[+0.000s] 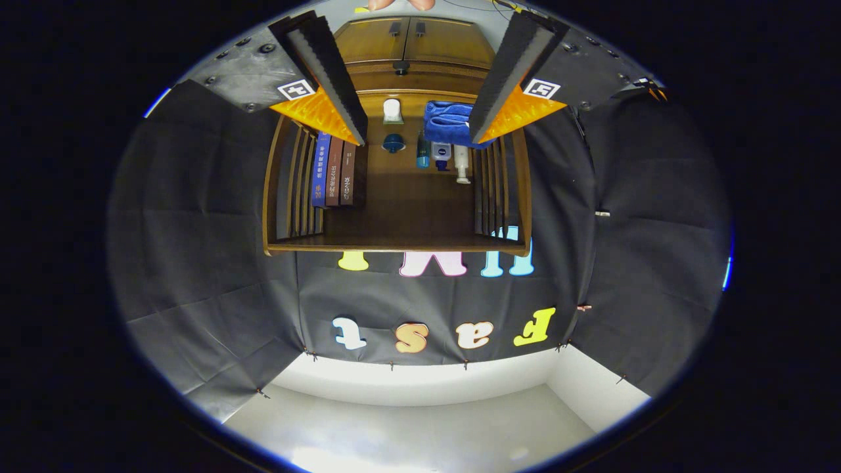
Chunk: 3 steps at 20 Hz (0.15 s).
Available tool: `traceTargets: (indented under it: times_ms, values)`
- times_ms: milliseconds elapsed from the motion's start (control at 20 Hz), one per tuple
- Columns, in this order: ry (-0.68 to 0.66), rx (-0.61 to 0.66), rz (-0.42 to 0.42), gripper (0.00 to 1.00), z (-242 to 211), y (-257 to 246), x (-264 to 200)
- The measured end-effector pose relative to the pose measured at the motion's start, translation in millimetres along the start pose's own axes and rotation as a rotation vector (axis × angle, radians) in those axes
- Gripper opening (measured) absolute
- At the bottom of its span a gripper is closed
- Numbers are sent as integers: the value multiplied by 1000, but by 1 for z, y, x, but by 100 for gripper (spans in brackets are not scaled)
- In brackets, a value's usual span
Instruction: Pull open the drawer, take out the items inside it, and place them on the countertop above the cabinet.
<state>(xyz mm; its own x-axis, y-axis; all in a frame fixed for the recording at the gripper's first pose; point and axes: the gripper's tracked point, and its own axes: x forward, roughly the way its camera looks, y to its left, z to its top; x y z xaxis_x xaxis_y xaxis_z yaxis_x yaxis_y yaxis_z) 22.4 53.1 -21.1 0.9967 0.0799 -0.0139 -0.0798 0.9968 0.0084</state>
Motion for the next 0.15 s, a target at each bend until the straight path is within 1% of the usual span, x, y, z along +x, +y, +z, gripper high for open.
traceTargets:
  times_ms: [150]
  values:
    - [-1, 0, -1, 99, 0, -1, 0]
